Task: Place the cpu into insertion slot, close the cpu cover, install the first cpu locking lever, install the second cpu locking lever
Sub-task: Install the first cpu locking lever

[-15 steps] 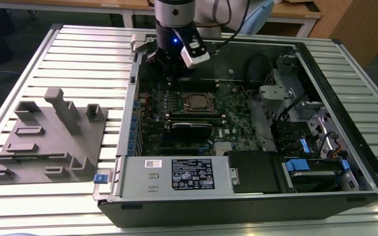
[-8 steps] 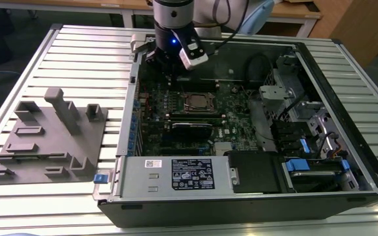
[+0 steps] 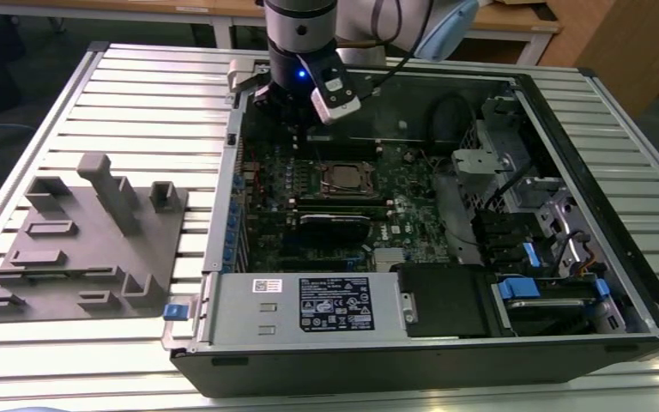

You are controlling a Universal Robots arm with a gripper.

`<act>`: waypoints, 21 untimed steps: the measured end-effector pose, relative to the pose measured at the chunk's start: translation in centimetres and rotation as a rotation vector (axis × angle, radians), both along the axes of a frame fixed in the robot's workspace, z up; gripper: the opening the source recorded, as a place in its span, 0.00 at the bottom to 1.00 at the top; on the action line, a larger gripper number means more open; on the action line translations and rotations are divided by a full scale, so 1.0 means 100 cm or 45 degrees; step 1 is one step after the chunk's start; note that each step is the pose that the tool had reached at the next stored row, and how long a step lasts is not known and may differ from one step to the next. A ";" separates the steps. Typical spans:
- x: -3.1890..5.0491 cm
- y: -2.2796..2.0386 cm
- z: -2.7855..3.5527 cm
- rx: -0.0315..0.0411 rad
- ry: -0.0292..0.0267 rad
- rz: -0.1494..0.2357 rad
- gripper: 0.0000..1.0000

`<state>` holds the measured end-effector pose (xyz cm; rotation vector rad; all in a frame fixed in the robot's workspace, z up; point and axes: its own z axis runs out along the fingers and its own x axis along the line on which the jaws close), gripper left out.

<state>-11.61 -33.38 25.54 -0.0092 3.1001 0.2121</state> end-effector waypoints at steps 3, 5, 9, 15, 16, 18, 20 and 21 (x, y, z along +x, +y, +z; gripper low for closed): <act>0.0000 0.0000 0.0000 0.0014 0.0000 0.000 0.11; 0.0000 -0.0001 -0.0001 0.0015 -0.0001 0.000 0.11; 0.0000 0.0000 -0.0008 0.0013 0.0001 0.000 0.11; 0.0001 0.0003 -0.0012 0.0018 -0.0004 0.000 0.11; 0.0001 0.0006 -0.0013 0.0017 -0.0002 0.000 0.11; 0.0000 0.0015 -0.0015 0.0015 -0.0001 0.000 0.11; 0.0000 0.0024 -0.0017 0.0016 -0.0001 0.000 0.11; 0.0000 0.0027 -0.0019 0.0015 -0.0001 0.000 0.11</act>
